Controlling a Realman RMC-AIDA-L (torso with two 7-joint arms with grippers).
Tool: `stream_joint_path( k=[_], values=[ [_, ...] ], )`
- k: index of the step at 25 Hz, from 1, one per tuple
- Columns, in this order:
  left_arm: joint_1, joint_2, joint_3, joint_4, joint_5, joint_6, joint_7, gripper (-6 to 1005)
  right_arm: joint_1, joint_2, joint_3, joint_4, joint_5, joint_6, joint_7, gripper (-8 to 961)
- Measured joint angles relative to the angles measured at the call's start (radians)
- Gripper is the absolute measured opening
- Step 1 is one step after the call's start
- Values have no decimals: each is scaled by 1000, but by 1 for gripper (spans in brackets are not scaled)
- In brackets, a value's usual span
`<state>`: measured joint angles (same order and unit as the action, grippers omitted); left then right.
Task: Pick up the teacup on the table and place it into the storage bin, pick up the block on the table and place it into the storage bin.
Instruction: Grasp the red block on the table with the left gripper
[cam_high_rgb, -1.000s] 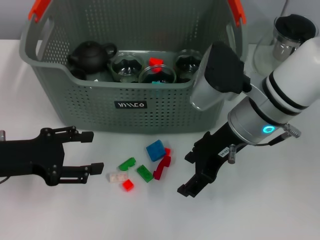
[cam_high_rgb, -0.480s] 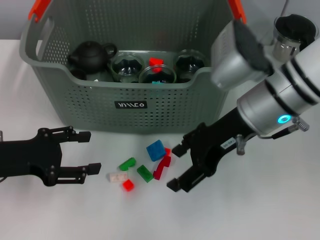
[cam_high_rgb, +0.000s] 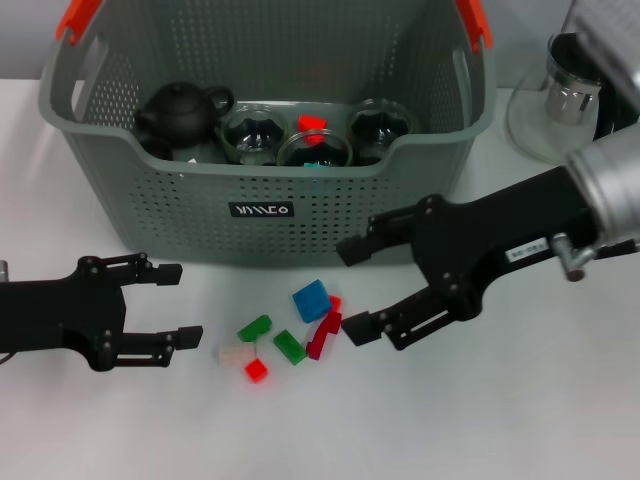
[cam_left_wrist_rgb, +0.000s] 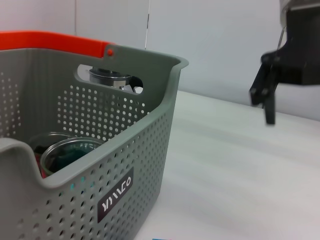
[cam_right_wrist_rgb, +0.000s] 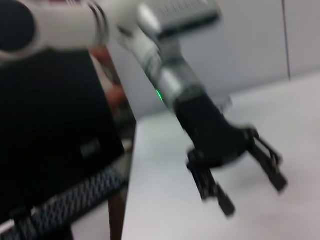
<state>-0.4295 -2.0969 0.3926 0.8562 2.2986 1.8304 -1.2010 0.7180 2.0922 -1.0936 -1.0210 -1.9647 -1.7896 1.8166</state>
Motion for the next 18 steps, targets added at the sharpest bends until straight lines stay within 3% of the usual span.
stream_joint_path(
  k=[9, 18],
  values=[
    [-7, -5, 31, -2, 4, -23, 0, 813, -61, -2, 81, 23, 63, -89, -137, 927],
    [-36, -20, 236, 94, 44, -92, -20, 814, -63, -12, 118, 64, 5, -122, -86, 927]
  ],
)
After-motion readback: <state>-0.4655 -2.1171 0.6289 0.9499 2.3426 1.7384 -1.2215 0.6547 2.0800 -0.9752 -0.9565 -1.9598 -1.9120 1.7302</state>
